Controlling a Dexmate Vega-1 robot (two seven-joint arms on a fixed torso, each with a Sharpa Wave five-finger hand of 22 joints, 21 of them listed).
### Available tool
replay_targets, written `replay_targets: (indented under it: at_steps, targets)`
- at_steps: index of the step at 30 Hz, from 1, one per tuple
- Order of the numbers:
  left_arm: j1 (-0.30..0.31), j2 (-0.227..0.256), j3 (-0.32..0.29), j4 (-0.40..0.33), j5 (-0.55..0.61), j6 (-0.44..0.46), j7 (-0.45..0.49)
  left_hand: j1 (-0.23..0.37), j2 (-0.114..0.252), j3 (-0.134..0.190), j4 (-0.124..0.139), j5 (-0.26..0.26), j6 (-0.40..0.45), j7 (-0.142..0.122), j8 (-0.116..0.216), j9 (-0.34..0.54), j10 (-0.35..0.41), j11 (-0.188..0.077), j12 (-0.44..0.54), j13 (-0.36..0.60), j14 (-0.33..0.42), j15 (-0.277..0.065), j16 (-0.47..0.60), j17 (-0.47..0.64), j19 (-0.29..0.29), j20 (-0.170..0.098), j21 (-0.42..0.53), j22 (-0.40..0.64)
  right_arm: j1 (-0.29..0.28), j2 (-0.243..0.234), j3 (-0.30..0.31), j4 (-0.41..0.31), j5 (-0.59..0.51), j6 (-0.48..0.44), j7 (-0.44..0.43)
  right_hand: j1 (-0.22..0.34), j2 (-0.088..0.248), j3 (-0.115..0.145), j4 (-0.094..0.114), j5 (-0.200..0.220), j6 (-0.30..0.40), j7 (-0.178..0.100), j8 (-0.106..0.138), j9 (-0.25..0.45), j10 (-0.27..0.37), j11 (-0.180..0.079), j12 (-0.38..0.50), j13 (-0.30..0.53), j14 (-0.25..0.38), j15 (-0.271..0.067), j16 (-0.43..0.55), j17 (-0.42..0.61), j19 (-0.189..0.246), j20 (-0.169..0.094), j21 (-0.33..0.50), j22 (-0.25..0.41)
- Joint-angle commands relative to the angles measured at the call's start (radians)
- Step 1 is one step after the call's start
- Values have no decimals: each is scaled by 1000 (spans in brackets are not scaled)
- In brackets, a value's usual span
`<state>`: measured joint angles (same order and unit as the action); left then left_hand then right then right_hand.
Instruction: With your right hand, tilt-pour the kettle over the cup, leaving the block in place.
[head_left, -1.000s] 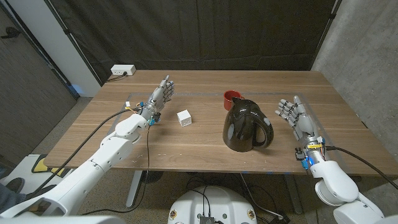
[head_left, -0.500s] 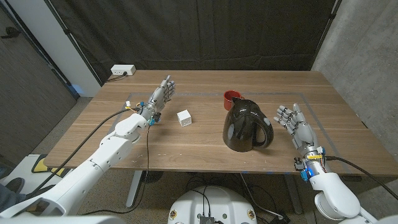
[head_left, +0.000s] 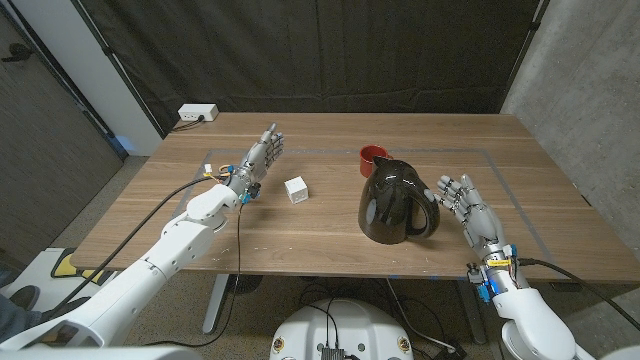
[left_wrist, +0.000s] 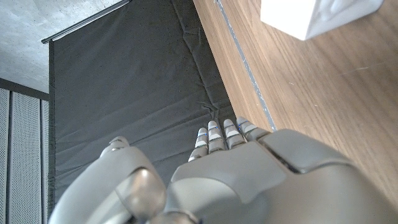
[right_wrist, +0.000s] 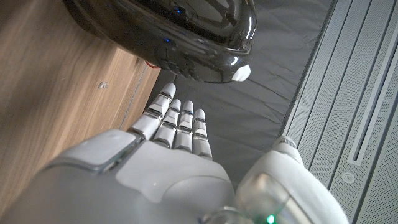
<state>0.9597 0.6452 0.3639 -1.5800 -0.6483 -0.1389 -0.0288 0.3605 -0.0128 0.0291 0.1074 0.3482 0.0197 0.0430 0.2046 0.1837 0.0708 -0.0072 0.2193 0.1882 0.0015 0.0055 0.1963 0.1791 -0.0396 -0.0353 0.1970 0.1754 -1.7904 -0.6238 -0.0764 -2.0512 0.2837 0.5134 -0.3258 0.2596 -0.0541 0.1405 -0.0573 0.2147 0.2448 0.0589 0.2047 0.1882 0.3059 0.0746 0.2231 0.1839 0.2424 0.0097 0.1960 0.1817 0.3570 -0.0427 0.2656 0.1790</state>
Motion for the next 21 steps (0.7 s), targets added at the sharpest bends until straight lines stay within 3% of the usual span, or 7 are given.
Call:
replay_targets:
  at_steps: [1, 10, 21]
  targets:
    - [-23, -4, 15, 7, 7, 12, -18, 6, -5, 1, -2, 3, 8, 0, 6, 5, 6, 0, -5, 3, 10, 0, -3, 4, -1, -16, 4, 5, -22, 28, -19, -1, -85, -31, -63, 22, -5, 2, -15, 9, 29, -4, 12, 4, 16, -1, 10, 4, 12, -7, 1, 1, 10, -35, -5, 2]
    - [-42, -11, 24, 18, 12, 15, -28, 8, -3, 0, -2, 3, 11, -1, 6, 5, 7, 0, -5, 3, 11, 1, -3, 4, -2, -12, 4, 5, -36, 24, -29, -34, -169, -107, -116, 69, -28, 2, -47, 23, 26, -7, 11, 6, 17, -13, 8, 5, 22, -19, 0, 1, 25, -42, -10, 1]
    - [-64, -20, 32, 41, 13, 12, -50, 9, -2, -2, -2, 3, 13, -1, 5, 5, 7, -2, -6, 3, 11, 1, -4, 4, -4, -9, 3, 5, -11, 31, -76, -25, -211, -122, -150, 146, -36, 15, -85, 46, 29, -7, 13, 9, 23, -18, 8, 6, 40, -26, 1, 0, 53, -47, -13, 0]
